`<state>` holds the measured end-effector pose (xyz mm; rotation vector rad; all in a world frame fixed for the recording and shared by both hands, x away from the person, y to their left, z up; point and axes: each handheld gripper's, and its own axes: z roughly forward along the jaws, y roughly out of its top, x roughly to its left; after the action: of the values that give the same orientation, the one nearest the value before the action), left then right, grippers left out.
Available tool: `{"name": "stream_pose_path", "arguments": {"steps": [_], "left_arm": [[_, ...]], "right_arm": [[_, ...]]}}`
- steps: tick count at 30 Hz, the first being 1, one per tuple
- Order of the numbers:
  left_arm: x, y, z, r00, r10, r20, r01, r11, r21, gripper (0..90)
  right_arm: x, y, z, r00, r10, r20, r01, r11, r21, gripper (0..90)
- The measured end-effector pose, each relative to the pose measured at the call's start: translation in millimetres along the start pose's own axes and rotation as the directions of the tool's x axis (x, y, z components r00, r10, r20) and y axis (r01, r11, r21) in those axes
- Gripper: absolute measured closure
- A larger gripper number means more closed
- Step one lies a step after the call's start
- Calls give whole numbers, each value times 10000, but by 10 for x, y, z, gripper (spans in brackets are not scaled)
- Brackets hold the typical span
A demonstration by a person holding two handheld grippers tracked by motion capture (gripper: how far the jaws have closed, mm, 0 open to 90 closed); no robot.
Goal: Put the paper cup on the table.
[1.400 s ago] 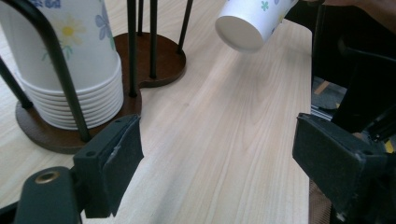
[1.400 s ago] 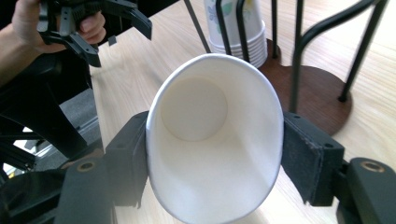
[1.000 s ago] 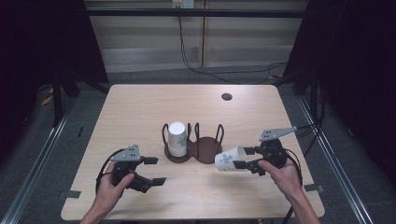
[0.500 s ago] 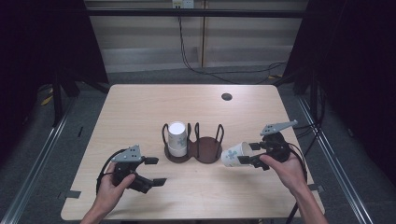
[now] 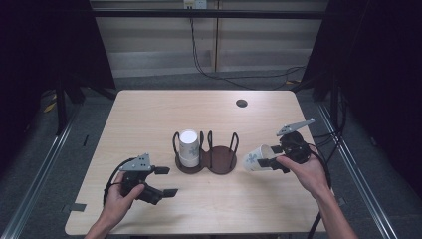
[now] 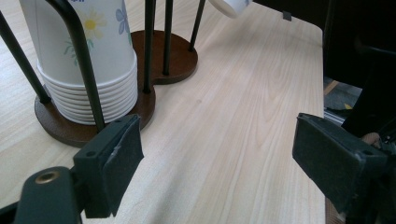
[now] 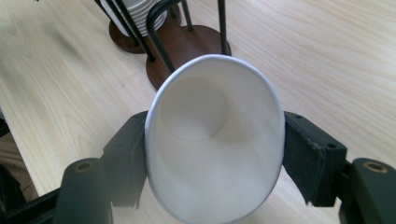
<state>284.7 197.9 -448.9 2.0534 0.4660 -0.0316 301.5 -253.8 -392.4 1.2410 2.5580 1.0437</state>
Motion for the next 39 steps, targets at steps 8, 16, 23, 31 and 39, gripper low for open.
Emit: {"name": "stream_pose_path", "arguments": {"steps": [8, 16, 23, 31, 39], "left_arm": [[10, -2, -2, 10000, -27, 25, 27, 10000, -26, 159], [4, -5, 3, 10000, 0, 86, 0, 10000, 34, 159], [25, -6, 25, 9999, 10, 161, -11, 10000, 72, 159], [24, -6, 31, 9998, 76, 186, -78, 9999, 107, 159], [-1, -8, 65, 9997, 229, 88, -231, 9993, 286, 159]], "right_arm": [[-85, 101, 17, 9978, 78, 663, -108, 9990, 443, 294], [-220, 229, 80, 9921, 118, 1246, -283, 9910, 1309, 290], [-313, 310, 209, 9876, -56, 1571, -278, 9775, 2093, 285], [-339, 408, 303, 9798, -113, 1994, -438, 9619, 2699, 282], [-350, 474, 470, 9758, -468, 2134, -277, 9424, 3333, 268]]}}
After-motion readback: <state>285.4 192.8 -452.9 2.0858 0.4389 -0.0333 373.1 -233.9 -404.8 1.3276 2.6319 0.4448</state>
